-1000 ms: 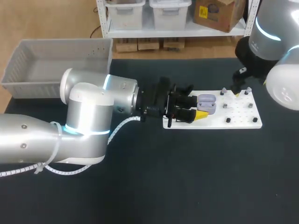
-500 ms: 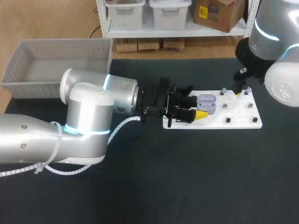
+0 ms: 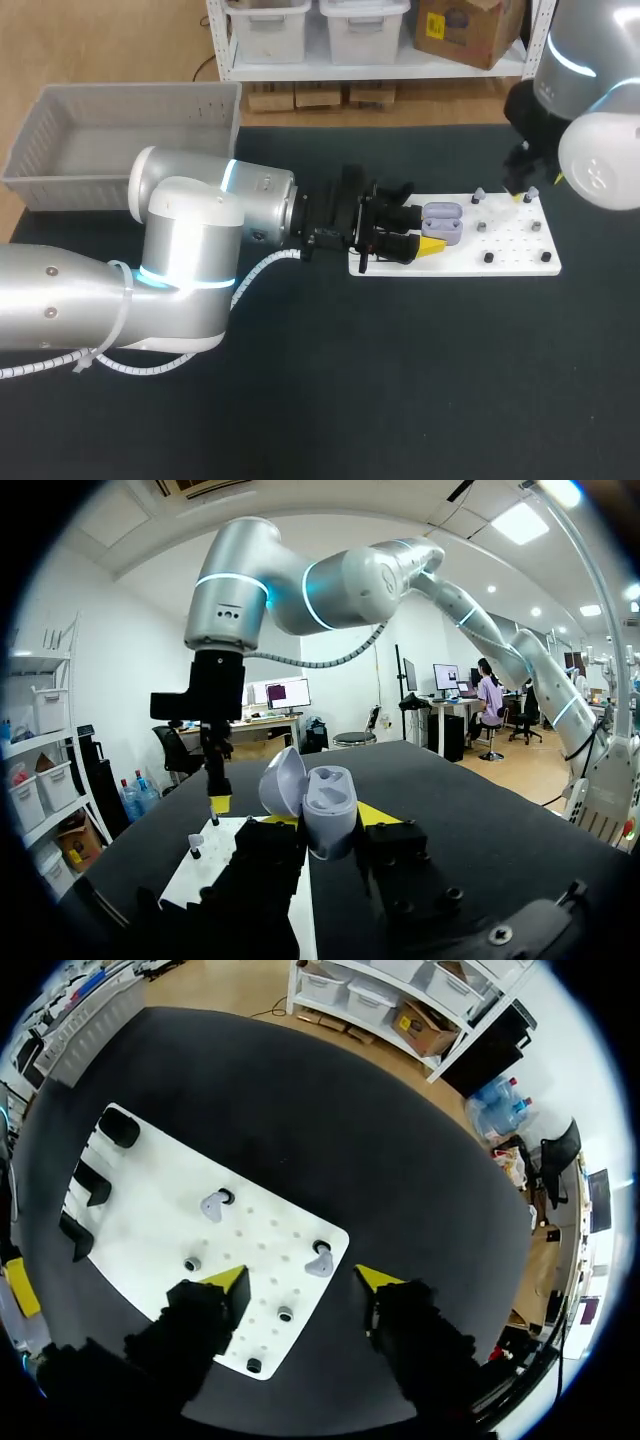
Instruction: Pick up each earbud case from the left stands, insert the matching earbuds, close the lid, and place the case in the box.
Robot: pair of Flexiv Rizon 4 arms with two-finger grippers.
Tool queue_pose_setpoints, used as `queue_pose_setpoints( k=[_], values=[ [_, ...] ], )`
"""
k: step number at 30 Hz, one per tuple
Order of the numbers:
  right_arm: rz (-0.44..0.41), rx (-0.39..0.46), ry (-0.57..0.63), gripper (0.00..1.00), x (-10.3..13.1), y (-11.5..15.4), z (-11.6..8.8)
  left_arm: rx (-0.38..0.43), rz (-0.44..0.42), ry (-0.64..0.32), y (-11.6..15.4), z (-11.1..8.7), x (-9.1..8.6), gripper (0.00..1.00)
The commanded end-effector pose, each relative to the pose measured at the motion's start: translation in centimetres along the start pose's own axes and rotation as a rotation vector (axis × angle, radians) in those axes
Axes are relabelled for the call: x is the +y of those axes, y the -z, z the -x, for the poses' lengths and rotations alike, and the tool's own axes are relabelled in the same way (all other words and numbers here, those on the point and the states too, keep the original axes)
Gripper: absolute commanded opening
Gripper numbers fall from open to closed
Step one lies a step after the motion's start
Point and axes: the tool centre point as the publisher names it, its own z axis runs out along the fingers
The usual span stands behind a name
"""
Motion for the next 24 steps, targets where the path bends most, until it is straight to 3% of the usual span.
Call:
queue_pose_setpoints(
  k=[1, 10, 24],
  values=[
    [0.001, 0.0, 0.003, 0.44, 0.3, -0.2, -0.3, -0.003, 0.005, -0.003, 0.0, -0.1, -0.1, 0.0],
    [-0.002, 0.004, -0.005, 0.49, 0.5, -0.6, -0.4, -0.003, 0.005, -0.003, 0.0, -0.1, -0.1, 0.0],
    [-0.024, 0.016, -0.012, 0.47, -0.1, -1.7, -0.2, -0.003, 0.005, -0.003, 0.0, -0.1, -0.1, 0.0]
  ],
)
